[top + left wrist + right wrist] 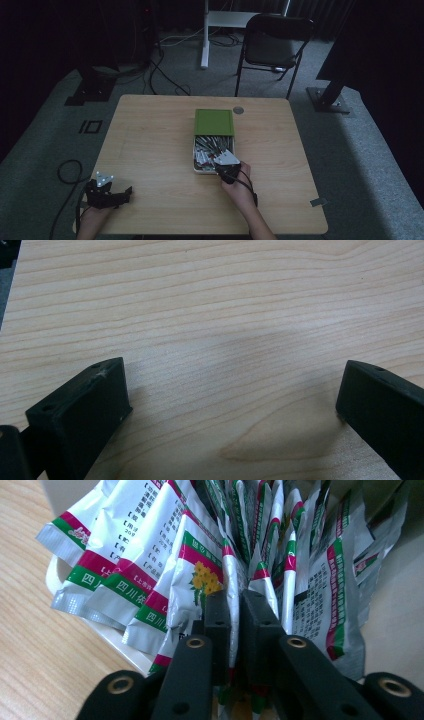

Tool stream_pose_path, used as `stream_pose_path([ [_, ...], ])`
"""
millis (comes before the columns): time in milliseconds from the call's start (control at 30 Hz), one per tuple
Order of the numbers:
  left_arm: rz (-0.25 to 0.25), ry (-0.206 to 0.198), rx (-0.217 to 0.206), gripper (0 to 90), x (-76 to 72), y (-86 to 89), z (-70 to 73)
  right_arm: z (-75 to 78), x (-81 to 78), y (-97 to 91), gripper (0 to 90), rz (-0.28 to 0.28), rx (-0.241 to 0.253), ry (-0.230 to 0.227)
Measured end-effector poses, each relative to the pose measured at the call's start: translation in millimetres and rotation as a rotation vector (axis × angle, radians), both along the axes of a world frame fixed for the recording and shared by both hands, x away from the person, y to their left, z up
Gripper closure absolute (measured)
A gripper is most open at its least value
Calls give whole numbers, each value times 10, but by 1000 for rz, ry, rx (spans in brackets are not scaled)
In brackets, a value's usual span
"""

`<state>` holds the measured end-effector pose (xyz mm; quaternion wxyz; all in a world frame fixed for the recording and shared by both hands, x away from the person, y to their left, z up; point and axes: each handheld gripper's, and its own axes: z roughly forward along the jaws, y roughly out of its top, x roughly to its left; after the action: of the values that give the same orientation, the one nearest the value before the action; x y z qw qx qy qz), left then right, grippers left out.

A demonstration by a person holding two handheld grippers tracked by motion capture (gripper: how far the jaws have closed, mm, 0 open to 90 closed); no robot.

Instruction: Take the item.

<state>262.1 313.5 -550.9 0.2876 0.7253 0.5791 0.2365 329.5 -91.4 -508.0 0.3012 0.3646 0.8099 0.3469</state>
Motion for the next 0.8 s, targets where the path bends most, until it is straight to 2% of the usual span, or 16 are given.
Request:
stream_pose_path([
  [100,0,0,0,13,0,0,0,45,7,-23,870,0,16,20],
  [233,0,0,0,13,0,0,0,82,-12,-32,875,6,21,18],
  [333,0,0,0,13,0,0,0,123,-25,-43,875,13,43,23],
  [800,1,-1,-1,13,0,-1,-1,418,-93,-66,877,53,110,8],
])
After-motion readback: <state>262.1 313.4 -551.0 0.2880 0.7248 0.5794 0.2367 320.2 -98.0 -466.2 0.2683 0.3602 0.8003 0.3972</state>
